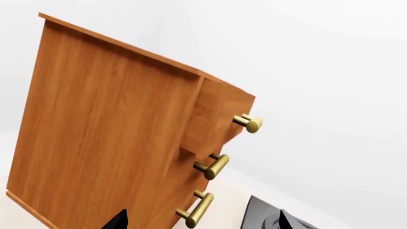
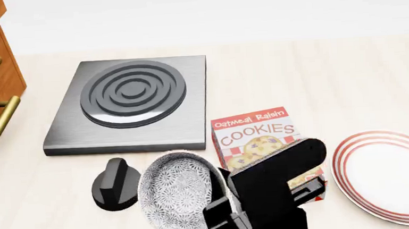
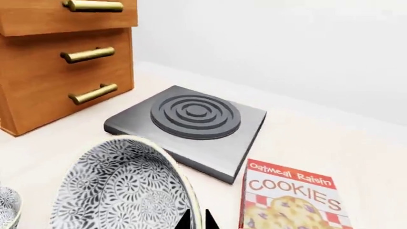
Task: Pick the akita bowl from table center and place it on the plate.
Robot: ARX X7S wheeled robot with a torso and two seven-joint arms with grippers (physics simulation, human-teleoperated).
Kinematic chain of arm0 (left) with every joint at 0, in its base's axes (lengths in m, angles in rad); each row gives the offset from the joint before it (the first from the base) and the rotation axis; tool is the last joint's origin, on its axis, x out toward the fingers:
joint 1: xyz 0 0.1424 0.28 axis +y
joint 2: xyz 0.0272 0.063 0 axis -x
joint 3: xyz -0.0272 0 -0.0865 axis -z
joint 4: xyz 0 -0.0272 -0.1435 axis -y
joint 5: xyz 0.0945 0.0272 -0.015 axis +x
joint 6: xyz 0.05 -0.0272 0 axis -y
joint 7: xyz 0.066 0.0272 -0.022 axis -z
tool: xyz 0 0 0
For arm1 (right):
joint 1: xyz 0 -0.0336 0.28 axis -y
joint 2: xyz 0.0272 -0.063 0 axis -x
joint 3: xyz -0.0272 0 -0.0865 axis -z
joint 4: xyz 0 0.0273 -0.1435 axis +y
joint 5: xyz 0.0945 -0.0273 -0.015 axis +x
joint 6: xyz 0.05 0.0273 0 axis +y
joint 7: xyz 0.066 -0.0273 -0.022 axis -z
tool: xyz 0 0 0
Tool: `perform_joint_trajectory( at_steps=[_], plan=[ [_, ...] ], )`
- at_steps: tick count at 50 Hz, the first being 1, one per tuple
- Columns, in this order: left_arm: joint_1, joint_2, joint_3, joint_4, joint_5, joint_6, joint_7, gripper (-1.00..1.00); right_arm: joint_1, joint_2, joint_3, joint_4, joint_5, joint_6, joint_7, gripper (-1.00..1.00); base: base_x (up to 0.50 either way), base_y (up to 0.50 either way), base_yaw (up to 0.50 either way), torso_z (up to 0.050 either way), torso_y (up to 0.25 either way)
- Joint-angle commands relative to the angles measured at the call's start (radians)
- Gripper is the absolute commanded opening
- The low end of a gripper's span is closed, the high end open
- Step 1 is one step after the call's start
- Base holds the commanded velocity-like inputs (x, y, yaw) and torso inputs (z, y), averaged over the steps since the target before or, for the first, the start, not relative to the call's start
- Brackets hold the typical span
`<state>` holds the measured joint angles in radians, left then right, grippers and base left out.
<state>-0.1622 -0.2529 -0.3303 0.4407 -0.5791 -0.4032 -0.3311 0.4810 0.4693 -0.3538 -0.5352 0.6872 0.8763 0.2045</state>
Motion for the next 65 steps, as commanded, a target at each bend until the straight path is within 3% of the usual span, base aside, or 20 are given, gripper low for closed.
perform_joint_trajectory(
  at_steps=[1,16,39,65],
  plan=[
    [-0.004,-0.004,-0.001,0.001,-0.008,-0.001,-0.007,1.0,0.02,0.092,0.185,-0.148,0.045,0.001,0.074,-1.0,0.0,0.0,0.0,0.0,0.0],
    [-0.006,-0.01,0.001,0.003,-0.015,-0.001,-0.014,1.0,0.118,0.159,0.464,-0.146,0.185,0.071,0.188,-1.0,0.0,0.0,0.0,0.0,0.0],
    [0.006,-0.01,0.011,-0.007,-0.017,0.017,-0.009,1.0,0.253,0.135,0.518,0.175,0.196,0.161,0.264,-1.0,0.0,0.0,0.0,0.0,0.0],
    [0.01,-0.017,0.012,-0.004,-0.025,0.021,-0.021,1.0,0.257,0.082,0.619,0.394,0.321,0.284,0.309,-1.0,0.0,0.0,0.0,0.0,0.001]
  ],
)
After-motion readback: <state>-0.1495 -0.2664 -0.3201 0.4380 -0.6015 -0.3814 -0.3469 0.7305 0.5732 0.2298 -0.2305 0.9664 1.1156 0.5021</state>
